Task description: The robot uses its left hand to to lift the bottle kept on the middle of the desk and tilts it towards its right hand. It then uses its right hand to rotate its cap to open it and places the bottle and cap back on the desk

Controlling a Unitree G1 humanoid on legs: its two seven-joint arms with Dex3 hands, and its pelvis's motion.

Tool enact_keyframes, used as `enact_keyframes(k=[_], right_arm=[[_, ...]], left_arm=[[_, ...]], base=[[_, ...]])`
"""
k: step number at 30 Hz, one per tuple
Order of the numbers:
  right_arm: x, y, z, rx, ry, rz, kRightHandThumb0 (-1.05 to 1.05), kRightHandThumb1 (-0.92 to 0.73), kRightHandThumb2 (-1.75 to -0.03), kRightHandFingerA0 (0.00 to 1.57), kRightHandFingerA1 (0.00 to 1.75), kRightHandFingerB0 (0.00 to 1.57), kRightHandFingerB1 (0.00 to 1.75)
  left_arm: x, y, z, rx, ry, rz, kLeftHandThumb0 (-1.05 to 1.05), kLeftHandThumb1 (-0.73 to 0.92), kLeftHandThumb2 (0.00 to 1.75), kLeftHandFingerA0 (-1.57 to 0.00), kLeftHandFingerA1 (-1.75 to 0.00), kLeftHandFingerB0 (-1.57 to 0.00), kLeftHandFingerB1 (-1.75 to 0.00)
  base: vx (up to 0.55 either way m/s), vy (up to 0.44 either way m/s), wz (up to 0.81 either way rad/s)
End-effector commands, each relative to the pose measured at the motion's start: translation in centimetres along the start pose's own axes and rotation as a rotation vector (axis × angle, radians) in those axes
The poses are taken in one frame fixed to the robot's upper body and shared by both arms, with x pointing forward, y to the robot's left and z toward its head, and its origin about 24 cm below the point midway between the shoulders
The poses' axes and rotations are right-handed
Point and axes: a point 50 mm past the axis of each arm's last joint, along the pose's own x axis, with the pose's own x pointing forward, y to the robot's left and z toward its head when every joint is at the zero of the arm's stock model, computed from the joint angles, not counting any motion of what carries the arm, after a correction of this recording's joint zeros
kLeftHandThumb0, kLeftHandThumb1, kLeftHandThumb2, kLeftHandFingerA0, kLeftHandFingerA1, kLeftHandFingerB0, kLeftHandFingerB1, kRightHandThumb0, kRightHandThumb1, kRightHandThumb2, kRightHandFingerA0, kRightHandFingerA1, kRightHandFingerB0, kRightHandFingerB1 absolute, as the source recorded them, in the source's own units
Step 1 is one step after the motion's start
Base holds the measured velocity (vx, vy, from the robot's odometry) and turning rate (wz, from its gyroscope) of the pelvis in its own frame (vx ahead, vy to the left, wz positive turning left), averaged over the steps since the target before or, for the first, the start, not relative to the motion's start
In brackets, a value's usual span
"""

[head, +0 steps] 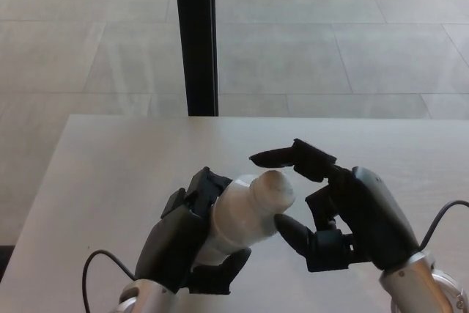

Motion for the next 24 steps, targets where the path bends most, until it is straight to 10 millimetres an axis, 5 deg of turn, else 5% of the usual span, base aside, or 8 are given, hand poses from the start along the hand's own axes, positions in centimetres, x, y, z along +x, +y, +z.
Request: enact_keyframes(k=[1,7,11,14,17,22,23,24], right_arm=[[-0.26,-0.20,-0.27,-0.014,0.012,0.000,-0.85,-0.70,-1.31,1.57,1.58,1.02,1.04],[-0.37,-0.20,-0.49,-0.039,0.036,0.035,-0.78,-0.56,-1.25,1.56,1.54,1.31,1.22],[-0.42,-0.22,-0.81,-0.056,0.031,0.029,-0.72,-0.54,-1.23,1.50,1.49,1.34,1.26],[-0.50,-0.20,-0.93,-0.061,0.046,0.032,-0.72,-0.52,-1.22,1.51,1.49,1.34,1.26],[-0.62,-0.13,-0.99,-0.055,0.060,0.048,-0.69,-0.49,-1.19,1.50,1.48,1.33,1.24],[-0.66,-0.03,-0.99,-0.052,0.052,0.038,-0.78,-0.56,-1.23,1.57,1.54,1.23,1.19],[-0.67,-0.03,-0.99,-0.047,0.050,0.037,-0.79,-0.59,-1.24,1.57,1.55,1.14,1.12],[-0.71,-0.02,-0.98,-0.028,0.046,0.030,-0.80,-0.60,-1.24,1.57,1.55,1.03,1.05]], left_arm=[[-0.20,0.23,0.01,0.002,-0.030,0.031,-0.19,0.67,0.95,-0.88,-1.64,-0.83,-1.17],[-0.10,0.13,-0.09,-0.011,-0.013,0.028,-0.32,0.79,0.67,-0.87,-1.25,-0.74,-0.79],[-0.11,0.21,-0.25,-0.005,-0.035,0.024,-0.17,0.67,0.86,-0.82,-1.64,-0.80,-1.13],[-0.08,0.24,-0.25,0.005,-0.044,0.023,-0.19,0.68,0.88,-0.86,-1.64,-0.82,-1.10],[-0.03,0.23,-0.19,0.021,-0.030,0.016,-0.23,0.73,0.77,-0.86,-1.16,-0.76,-0.77],[-0.03,0.15,-0.29,-0.006,-0.009,0.017,-0.29,0.76,0.69,-0.86,-1.14,-0.72,-0.75],[-0.02,0.14,-0.30,-0.002,-0.009,0.018,-0.24,0.72,0.81,-0.80,-1.67,-0.75,-1.29],[-0.06,0.13,-0.29,0.009,-0.017,0.023,-0.25,0.56,1.12,-1.20,-1.37,-1.00,-1.16]], base=[[0.00,0.000,0.00],[0.00,0.000,0.00],[0.00,0.000,0.00],[0.00,0.000,0.00],[0.00,0.000,0.00],[0.00,0.000,0.00],[0.00,0.000,0.00],[0.00,0.000,0.00]])
